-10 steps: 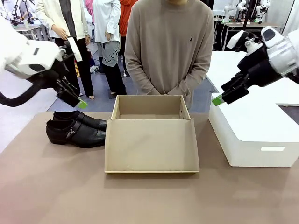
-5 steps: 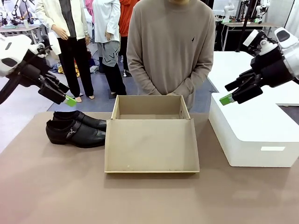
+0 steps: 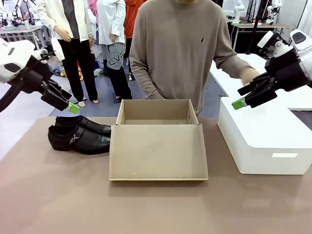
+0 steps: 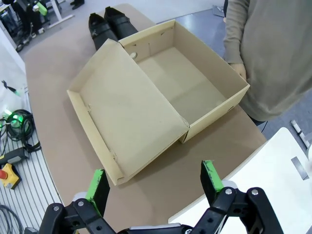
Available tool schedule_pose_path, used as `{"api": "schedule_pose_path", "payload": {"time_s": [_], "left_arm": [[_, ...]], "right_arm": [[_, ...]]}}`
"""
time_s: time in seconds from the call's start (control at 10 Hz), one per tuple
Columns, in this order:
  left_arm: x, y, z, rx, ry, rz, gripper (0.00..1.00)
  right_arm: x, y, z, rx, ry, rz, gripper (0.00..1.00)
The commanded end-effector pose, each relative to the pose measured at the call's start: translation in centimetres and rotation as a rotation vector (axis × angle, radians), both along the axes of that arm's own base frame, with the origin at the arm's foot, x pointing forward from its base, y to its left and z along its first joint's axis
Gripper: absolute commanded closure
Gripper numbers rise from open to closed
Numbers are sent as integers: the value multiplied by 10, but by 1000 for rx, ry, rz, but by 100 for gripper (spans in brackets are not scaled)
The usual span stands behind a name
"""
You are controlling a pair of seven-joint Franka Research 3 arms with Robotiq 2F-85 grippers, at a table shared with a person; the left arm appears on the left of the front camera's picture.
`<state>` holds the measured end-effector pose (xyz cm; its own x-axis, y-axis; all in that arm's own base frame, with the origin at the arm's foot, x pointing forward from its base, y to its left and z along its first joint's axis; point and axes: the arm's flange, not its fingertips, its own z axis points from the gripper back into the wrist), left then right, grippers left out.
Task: Pack the shoes into the box.
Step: Place one shoe of the Shoes into the Shoes Box.
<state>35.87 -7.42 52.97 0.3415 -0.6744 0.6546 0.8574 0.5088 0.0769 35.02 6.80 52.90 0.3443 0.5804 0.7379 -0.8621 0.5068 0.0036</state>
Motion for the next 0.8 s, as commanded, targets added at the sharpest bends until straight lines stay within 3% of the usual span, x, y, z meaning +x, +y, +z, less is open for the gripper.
{"api": "schedule_pose_path", "payload": {"time_s": [0.0, 0.7], "left_arm": [[-1, 2, 2, -10, -7, -17, 0], [-1, 2, 2, -10, -7, -17, 0]], "right_arm": [[0, 0, 0, 4, -2, 4, 0], [0, 0, 0, 4, -2, 4, 0]]}}
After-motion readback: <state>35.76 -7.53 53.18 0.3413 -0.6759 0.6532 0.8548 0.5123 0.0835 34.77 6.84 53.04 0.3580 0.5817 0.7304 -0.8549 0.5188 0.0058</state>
